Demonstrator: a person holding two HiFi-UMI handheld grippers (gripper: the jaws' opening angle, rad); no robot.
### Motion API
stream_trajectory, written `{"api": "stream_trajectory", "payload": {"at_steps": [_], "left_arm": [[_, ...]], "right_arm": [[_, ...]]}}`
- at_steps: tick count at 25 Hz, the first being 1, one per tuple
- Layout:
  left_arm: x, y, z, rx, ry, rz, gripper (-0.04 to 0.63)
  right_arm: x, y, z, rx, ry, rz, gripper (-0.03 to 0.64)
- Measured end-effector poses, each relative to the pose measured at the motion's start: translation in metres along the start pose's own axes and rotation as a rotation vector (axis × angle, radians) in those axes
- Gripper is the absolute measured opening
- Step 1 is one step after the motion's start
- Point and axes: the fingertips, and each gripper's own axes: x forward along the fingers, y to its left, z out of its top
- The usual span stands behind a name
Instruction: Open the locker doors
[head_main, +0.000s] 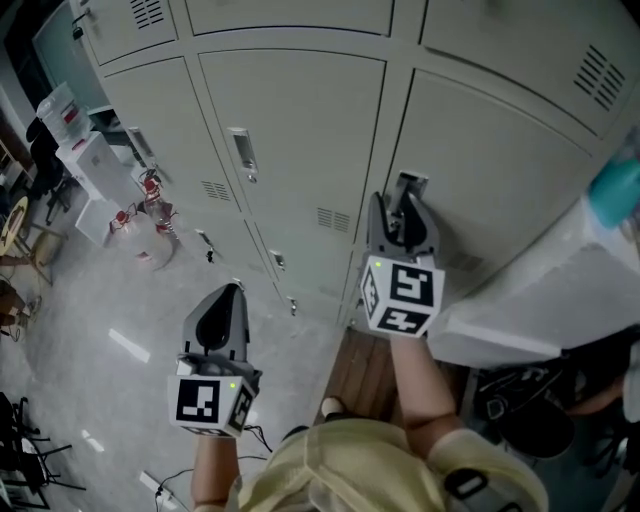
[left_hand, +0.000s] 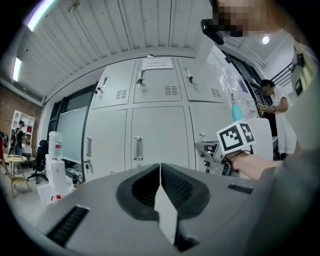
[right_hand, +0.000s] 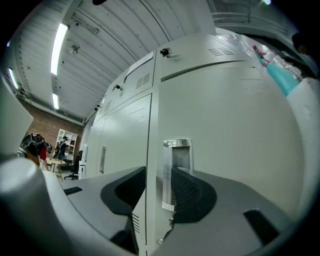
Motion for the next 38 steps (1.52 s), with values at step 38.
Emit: {"api": "stream_trajectory", "payload": {"at_steps": [38], "left_arm": [[-0.059,-0.063,0.016,-0.076,-0.107,-0.303,-0.008]], "right_arm": [[-0.160,-0.003,0.008,-0.015,0.140,0.087,0.114]]}}
